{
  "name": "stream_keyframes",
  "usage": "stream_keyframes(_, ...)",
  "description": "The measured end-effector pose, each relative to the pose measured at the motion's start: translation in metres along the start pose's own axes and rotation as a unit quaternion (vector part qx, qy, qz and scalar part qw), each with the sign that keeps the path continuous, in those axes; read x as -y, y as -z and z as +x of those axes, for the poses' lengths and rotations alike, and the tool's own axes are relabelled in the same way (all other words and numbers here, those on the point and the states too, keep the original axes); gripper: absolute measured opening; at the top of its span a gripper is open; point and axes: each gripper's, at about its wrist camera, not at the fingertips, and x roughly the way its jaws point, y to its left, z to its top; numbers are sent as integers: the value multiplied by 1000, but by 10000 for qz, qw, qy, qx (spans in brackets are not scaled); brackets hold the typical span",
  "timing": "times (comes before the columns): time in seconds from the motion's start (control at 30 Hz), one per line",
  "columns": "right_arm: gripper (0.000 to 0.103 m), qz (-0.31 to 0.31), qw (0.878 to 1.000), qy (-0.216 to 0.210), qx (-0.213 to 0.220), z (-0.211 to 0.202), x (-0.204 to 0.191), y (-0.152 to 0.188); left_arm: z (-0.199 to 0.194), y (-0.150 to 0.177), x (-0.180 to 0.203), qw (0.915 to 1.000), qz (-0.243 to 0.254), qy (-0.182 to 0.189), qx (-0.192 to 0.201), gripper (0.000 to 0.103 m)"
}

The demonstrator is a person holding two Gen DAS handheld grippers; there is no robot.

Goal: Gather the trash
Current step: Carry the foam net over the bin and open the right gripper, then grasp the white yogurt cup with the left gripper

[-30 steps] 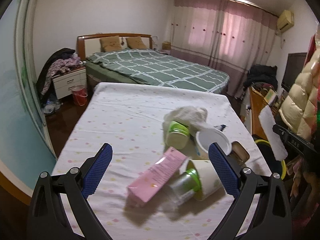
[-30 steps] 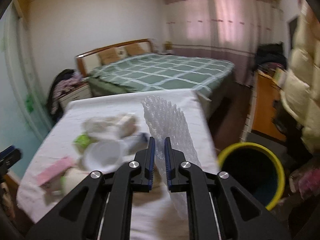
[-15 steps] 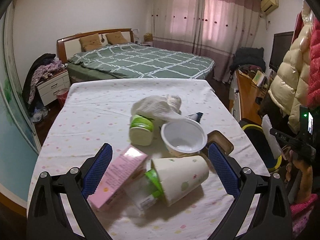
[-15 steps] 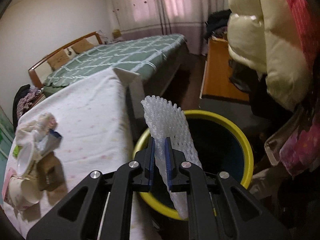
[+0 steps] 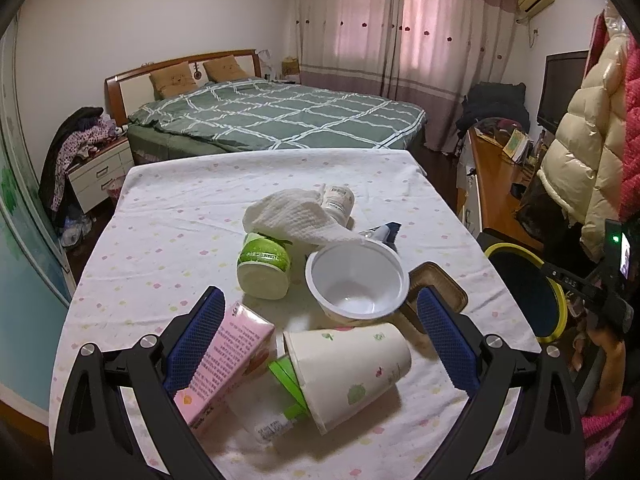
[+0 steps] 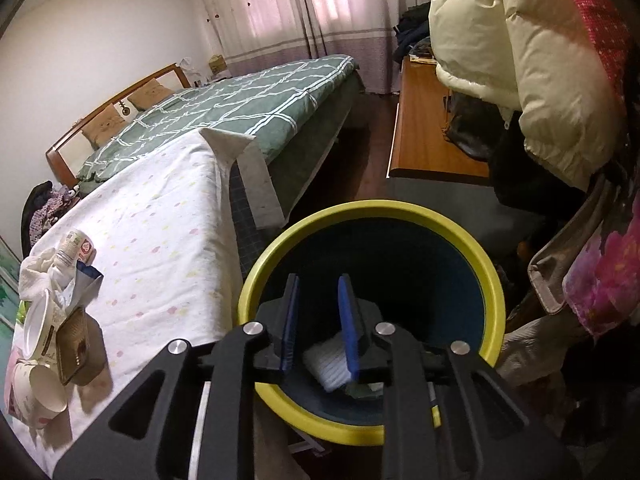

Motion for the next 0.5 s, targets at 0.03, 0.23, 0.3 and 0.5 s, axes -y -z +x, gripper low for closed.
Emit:
stream_keyframes(0.03, 20, -3, 10000, -15, 9, -2, -1, 1, 5, -3, -3, 10000, 3, -27, -38, 95)
stream_keyframes(0.23, 21, -90, 9998, -165, 26, -5, -14, 2, 27, -25, -13, 9998, 97, -114, -158, 95)
stream_keyframes(0.3, 21, -110, 9997, -203, 18, -5, -17, 3, 39, -33, -14, 9996, 114, -44, -264, 95)
stream_keyframes(0.5, 21, -123, 9996, -269, 11, -6, -20, 4, 69, -48, -18, 9982, 81, 29, -586, 90)
